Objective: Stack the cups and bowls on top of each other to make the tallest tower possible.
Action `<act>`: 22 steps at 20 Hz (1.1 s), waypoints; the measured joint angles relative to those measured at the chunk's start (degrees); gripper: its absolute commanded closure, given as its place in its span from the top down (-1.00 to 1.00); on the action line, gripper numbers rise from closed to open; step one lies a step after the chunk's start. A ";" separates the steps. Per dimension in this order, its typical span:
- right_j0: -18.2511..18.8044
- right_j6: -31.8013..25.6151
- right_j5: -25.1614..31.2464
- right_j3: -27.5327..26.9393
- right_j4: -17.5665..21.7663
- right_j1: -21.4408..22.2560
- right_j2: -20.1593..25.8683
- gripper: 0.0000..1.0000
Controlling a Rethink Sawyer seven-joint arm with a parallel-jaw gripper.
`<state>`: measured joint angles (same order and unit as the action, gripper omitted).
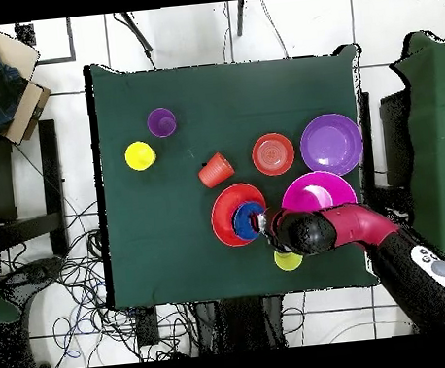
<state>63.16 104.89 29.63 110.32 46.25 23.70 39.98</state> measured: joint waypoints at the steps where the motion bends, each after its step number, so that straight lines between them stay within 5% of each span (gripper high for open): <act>1: 0.00 0.00 0.01 0.00 0.00 0.14 0.12 1.00; 22: 0.06 0.00 2.39 0.06 -0.23 8.90 3.37 1.00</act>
<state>63.22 104.89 32.02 110.38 46.02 32.60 43.35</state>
